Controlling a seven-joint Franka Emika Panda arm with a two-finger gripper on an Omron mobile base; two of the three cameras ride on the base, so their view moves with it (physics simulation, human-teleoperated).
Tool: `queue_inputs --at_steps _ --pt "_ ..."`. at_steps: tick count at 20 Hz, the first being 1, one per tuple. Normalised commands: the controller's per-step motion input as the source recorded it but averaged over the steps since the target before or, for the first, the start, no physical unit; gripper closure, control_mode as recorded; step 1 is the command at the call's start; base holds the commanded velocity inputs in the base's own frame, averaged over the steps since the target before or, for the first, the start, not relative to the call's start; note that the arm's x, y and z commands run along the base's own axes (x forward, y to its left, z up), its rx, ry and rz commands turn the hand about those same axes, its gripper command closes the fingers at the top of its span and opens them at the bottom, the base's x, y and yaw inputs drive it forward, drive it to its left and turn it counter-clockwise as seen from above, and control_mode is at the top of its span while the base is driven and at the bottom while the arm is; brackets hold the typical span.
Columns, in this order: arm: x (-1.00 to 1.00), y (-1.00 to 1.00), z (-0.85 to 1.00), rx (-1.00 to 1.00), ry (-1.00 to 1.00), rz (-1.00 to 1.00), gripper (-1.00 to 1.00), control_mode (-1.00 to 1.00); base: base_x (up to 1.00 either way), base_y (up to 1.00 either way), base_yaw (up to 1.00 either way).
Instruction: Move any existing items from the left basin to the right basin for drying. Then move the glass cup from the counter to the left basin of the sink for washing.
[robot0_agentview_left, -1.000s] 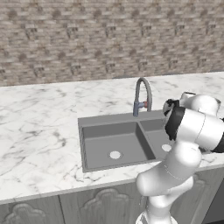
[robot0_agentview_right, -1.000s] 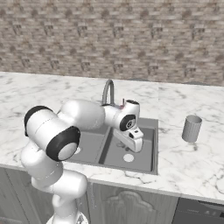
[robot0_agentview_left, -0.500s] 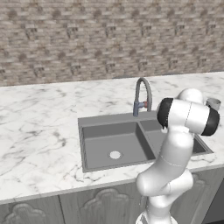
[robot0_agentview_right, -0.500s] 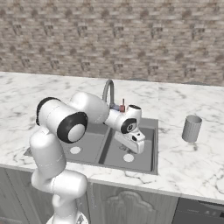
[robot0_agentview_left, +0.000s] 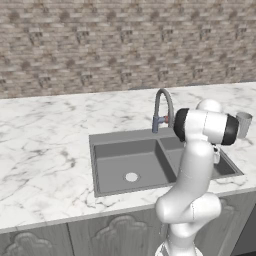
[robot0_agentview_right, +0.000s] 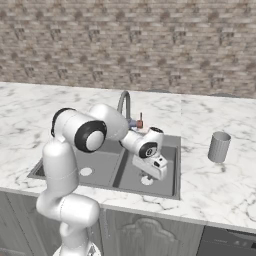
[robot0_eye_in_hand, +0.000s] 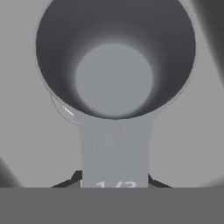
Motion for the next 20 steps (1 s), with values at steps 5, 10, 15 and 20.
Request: queue_inputs --at_steps 5,10,15,20 --pt "0.08 -0.01 -0.4 0.0 -0.03 0.06 1.0 -1.0 0.0 0.0 0.0" --pt "0.03 0.0 -0.29 0.03 -0.03 0.07 1.0 -1.0 0.0 0.0 0.0" --pt "0.02 0.0 -0.26 0.03 -0.05 0.07 1.0 -1.0 0.0 0.0 0.0" --pt "0.04 0.0 -0.29 0.02 -0.02 0.07 1.0 -1.0 0.0 0.0 0.0"
